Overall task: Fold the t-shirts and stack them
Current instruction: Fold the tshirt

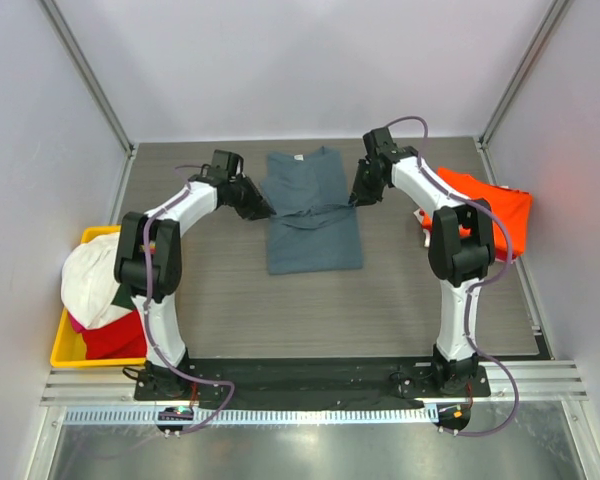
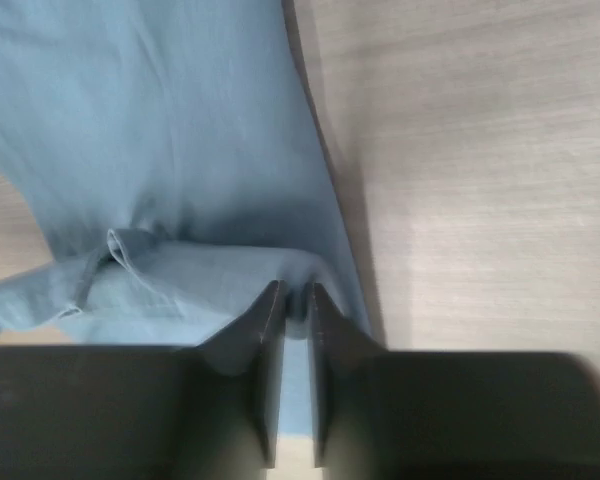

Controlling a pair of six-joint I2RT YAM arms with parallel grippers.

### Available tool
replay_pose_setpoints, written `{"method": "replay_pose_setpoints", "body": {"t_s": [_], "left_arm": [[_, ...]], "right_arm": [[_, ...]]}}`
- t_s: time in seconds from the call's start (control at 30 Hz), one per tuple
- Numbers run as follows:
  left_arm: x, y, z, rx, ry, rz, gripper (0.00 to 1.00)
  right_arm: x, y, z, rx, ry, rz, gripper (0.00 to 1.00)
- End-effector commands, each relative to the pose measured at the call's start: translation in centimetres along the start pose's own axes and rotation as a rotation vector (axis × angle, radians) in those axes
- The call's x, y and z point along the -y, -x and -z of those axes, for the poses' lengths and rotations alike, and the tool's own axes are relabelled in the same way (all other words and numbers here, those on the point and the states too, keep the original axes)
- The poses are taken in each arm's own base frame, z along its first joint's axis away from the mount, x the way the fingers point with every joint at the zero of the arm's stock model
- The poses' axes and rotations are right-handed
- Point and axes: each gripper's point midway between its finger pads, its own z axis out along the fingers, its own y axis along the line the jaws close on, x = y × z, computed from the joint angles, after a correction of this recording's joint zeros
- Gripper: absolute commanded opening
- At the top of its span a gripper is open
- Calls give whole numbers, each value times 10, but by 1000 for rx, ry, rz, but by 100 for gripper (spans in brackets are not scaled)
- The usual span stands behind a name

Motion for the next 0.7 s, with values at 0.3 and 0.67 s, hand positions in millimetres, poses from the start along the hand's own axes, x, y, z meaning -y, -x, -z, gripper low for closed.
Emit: {"method": "replay_pose_setpoints", "body": {"t_s": [0.3,0.67], "left_arm": [[-4,-16,52,54,-14,-115,73],[-50,-116,64,15,-8,-117,61]], "right_arm": [[18,-13,38,125,68,30,68],[36,-124,45,-30,251,18,55]]}}
